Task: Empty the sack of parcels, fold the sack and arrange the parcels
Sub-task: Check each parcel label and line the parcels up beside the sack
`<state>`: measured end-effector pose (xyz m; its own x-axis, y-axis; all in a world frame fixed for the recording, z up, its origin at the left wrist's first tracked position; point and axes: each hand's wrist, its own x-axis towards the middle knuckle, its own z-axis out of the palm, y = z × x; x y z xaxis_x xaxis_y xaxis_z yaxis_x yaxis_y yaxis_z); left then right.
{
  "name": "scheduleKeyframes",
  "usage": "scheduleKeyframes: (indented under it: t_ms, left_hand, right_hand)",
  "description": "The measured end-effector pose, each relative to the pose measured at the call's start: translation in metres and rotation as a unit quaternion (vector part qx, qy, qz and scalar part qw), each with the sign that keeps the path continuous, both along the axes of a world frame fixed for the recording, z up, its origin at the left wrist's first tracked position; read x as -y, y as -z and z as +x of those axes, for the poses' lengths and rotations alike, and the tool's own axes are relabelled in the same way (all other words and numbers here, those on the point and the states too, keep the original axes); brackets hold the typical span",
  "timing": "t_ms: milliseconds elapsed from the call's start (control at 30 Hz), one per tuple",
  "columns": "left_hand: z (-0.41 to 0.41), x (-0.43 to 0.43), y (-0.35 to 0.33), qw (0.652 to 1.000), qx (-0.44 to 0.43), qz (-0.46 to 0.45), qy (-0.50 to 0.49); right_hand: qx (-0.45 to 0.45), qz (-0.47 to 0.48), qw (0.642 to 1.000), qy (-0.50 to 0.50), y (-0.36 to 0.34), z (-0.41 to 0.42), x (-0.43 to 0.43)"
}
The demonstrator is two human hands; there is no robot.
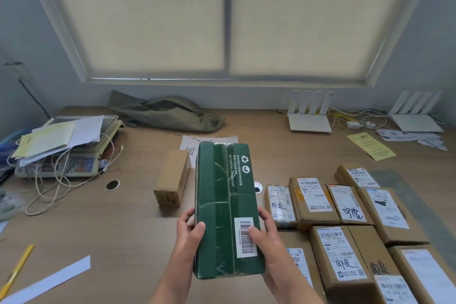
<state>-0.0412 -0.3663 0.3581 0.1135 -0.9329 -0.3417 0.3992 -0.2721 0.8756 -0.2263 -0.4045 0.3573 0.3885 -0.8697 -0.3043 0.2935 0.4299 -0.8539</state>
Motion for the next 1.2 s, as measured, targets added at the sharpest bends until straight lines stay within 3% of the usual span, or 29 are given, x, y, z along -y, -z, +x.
scheduleKeyframes:
  t_ms: [200, 467, 600, 733, 933, 1200]
  left_hand:
    - [-0.004, 0.001, -0.015, 0.999, -0.023, -0.023, 0.03]
    - [-0.004, 0.007, -0.015, 0.998, 0.059, -0.015, -0.028]
    - [-0.01, 0.007, -0.012, 0.997, 0.071, -0.029, -0.027]
    - [-0.017, -0.002, -0.014, 0.995, 0.055, -0.08, 0.036]
    - [-0.017, 0.0, -0.011, 0.992, 0.022, -0.107, 0.07]
    - [-0.013, 0.017, 0.0, 0.989, 0.043, -0.111, 0.093]
  right_hand:
    - [-0.064, -0.046, 0.997, -0.016, -0.01, -0.008, 0.002]
    - [-0.073, -0.053, 0.996, 0.009, -0.015, -0.025, 0.003]
    - [-0.023, -0.018, 0.999, 0.032, -0.016, -0.022, 0.001]
    - [0.028, -0.011, 0.999, 0.011, -0.022, -0.02, -0.002]
    - [0.034, -0.02, 0.999, 0.014, -0.02, -0.017, -0.005]
    - [0.019, -0.04, 0.999, 0.023, -0.013, -0.012, 0.002]
